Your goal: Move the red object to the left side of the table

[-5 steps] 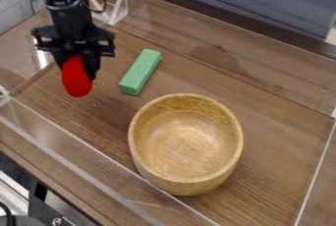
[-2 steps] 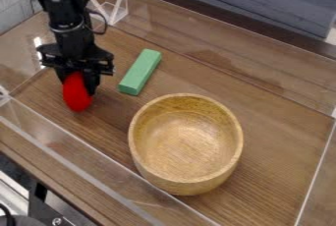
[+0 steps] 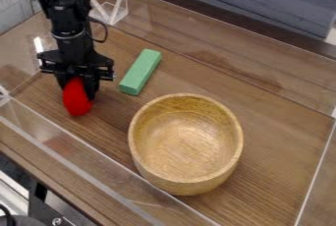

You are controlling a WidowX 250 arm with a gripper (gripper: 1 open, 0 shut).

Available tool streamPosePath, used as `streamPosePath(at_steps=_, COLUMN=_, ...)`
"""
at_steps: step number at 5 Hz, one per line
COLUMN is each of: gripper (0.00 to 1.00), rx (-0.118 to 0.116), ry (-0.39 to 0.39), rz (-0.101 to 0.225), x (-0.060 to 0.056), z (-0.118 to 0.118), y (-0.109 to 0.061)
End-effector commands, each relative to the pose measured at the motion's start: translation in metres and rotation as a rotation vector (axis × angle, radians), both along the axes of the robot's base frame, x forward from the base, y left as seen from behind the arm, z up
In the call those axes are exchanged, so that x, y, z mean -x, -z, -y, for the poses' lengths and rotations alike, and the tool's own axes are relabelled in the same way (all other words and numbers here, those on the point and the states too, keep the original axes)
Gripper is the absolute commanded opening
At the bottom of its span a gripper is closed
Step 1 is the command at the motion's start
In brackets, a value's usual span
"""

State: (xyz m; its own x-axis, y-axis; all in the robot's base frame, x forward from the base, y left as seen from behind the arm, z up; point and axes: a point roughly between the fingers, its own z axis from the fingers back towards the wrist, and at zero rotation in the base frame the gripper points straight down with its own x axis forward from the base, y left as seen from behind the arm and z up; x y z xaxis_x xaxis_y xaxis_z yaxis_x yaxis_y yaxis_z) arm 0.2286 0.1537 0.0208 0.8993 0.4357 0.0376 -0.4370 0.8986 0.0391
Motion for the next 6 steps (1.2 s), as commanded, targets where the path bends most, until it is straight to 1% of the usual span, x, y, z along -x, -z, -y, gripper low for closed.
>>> streamPosePath(at_steps=1, gripper=0.0, rx=-0.028, ry=-0.017, rz=0.007, x=-0.006, z=-0.016, y=-0.003)
streamPosePath(at_steps=2, gripper=1.0, rx=-0.031, ry=-0.028, rz=-0.005, x=-0.008, z=-0.022, y=-0.003)
streamPosePath(at_steps=3, gripper=0.0, rx=-0.028, ry=-0.022, rz=-0.011, x=-0.01, z=-0.025, y=-0.01)
streamPosePath(at_steps=4, gripper=1.0, rx=-0.016, ry=-0.014, rz=-0.014, x=-0.011, z=-0.027, y=-0.017)
streamPosePath(at_steps=5, gripper=0.0, rx=-0.001, ry=-0.049, rz=-0.014, x=-0.003, z=-0.03, y=-0.015)
streamPosePath(at_steps=6, gripper=1.0, rx=0.013, ry=-0.084, rz=-0.014, x=0.003, z=-0.033, y=-0.013)
